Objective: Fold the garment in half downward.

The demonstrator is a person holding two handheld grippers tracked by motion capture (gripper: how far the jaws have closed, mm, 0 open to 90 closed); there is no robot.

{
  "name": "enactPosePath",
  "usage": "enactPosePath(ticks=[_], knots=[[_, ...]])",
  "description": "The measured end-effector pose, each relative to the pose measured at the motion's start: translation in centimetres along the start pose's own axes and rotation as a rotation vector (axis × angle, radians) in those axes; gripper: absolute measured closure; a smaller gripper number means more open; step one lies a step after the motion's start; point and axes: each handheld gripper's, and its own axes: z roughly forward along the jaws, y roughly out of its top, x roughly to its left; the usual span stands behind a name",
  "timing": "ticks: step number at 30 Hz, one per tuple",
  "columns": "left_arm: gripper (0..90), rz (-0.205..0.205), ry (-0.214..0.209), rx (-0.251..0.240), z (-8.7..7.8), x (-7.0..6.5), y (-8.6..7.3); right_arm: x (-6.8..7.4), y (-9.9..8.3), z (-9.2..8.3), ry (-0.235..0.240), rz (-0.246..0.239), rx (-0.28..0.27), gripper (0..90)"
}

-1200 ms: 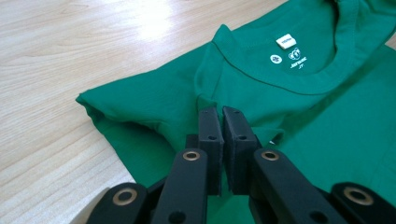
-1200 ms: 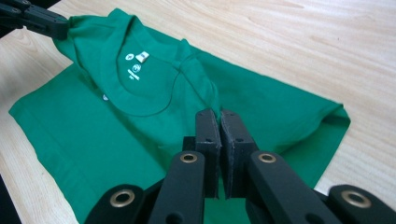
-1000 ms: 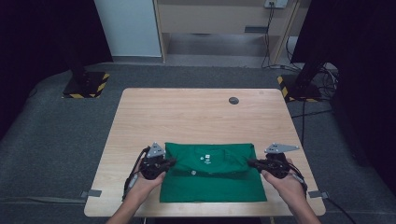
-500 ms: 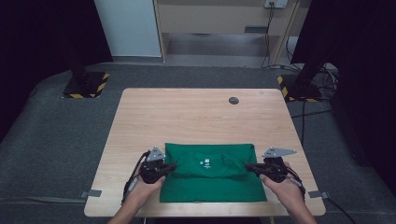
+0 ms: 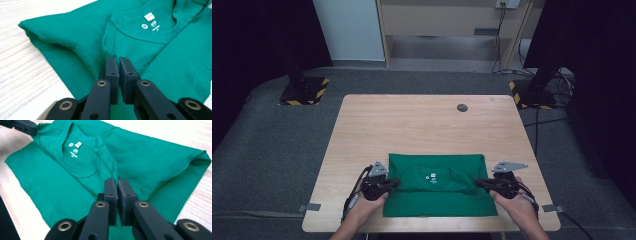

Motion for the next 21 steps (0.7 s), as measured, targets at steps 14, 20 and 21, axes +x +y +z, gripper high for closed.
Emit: enactPosePath(ticks=[14,20,21], knots=[[86.3,0.022,-0.004,0.009,-0.1,-0.5,-0.9,-0.2,-1.5,0.0,-0.002,0.015,0.006,86.9],[84.8,0.032,-0.008,0.015,-0.4,-0.7,-1.4,-0.2,-2.4,0.0,0.001,0.026,0.015,86.1],[84.8,0.035,-0.009,0.017,-0.4,-0.7,-1.5,-0.3,-2.6,0.0,0.003,0.029,0.016,86.0]])
